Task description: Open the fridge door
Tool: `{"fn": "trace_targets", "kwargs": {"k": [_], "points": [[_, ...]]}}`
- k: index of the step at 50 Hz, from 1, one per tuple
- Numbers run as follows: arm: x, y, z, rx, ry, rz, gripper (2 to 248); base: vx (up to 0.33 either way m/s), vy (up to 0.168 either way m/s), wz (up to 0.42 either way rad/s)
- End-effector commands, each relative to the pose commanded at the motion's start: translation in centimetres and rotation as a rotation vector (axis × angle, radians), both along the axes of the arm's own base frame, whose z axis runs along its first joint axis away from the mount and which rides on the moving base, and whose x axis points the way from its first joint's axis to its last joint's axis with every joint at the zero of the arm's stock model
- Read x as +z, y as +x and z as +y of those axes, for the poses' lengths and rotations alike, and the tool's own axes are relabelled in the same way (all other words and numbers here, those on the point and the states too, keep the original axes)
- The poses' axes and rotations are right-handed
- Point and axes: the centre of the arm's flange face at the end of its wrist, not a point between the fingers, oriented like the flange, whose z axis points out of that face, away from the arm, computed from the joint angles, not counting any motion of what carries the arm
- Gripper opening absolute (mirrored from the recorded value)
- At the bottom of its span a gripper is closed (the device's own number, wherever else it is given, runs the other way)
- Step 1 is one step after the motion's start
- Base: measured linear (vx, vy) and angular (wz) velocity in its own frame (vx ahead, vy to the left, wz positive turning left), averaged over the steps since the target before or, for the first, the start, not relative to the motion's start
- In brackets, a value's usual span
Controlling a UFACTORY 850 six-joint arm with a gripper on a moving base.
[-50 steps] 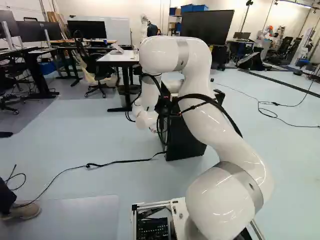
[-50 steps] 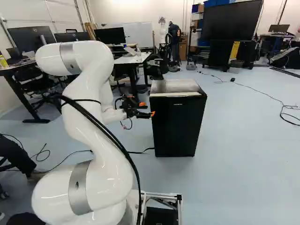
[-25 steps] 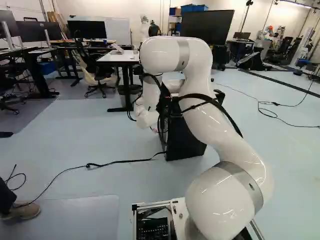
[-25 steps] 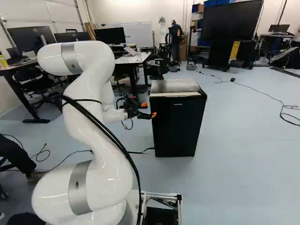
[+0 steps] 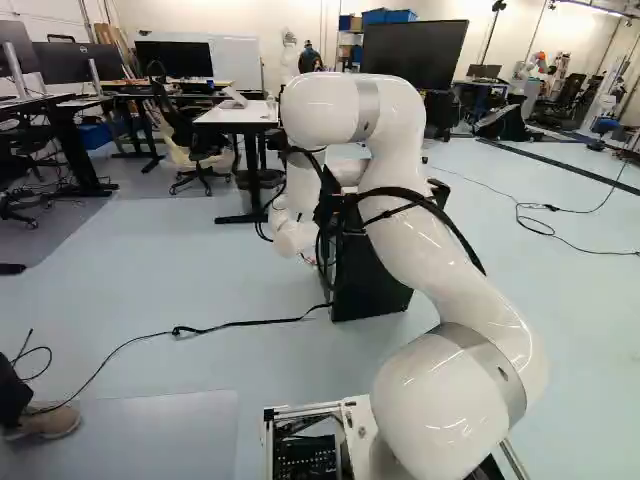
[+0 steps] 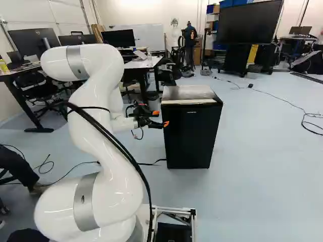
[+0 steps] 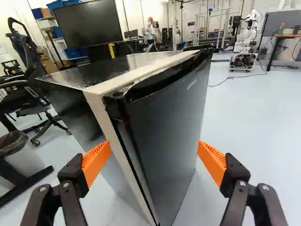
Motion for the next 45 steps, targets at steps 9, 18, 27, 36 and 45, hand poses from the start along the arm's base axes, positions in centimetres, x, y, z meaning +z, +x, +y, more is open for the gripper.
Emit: {"fn": "trace_targets", "kwargs": {"k": [9, 18, 27, 36, 45], "points": [[0.0, 0.0, 0.0, 0.0, 0.0, 0.0, 247, 0.0, 0.0, 0.0], [0.0, 0.0, 0.0, 0.0, 0.0, 0.0, 247, 0.0, 0.0, 0.0], [0.0, 0.0, 0.0, 0.0, 0.0, 0.0, 247, 0.0, 0.0, 0.0], [0.0, -0.01, -0.01, -0.001, 0.0, 0.0, 247, 0.0, 0.0, 0.0], [-0.01, -0.08, -0.07, -0.012, 0.002, 0.001, 247, 0.0, 0.0, 0.0]]}}
